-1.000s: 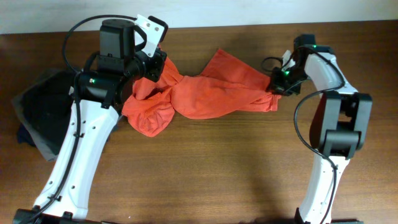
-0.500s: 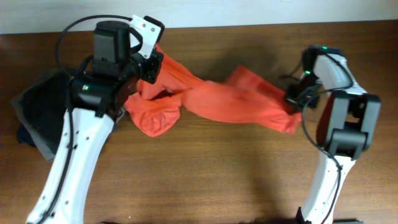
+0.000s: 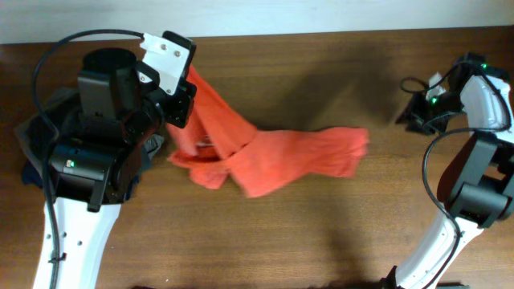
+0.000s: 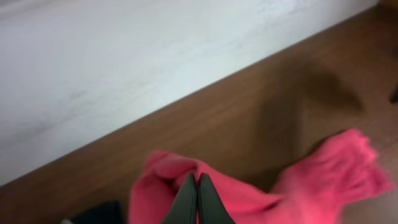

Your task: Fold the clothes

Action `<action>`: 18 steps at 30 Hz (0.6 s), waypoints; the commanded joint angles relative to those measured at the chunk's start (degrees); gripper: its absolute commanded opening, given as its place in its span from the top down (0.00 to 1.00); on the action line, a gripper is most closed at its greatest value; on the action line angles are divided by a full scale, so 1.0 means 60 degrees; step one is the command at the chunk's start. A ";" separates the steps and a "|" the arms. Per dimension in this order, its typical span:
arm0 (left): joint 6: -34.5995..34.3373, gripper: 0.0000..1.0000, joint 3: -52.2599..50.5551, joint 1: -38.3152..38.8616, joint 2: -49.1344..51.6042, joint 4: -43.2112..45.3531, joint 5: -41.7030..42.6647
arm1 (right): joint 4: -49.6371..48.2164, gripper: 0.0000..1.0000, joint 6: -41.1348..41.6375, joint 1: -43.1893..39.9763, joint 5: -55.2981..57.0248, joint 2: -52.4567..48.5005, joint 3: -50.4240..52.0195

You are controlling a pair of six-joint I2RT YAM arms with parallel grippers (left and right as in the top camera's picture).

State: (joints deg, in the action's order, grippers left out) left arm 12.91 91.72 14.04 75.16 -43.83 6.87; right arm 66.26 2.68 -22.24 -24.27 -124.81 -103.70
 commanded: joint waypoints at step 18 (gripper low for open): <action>0.0175 1.00 0.3348 0.1366 0.0007 0.2761 0.3945 | -0.0153 0.61 -0.1942 0.1147 -0.3388 0.1282 -0.0149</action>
State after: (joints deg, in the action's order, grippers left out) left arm 13.15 108.75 21.58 75.59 -24.75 24.32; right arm 65.25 -7.97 -14.24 -42.61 -122.32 -103.70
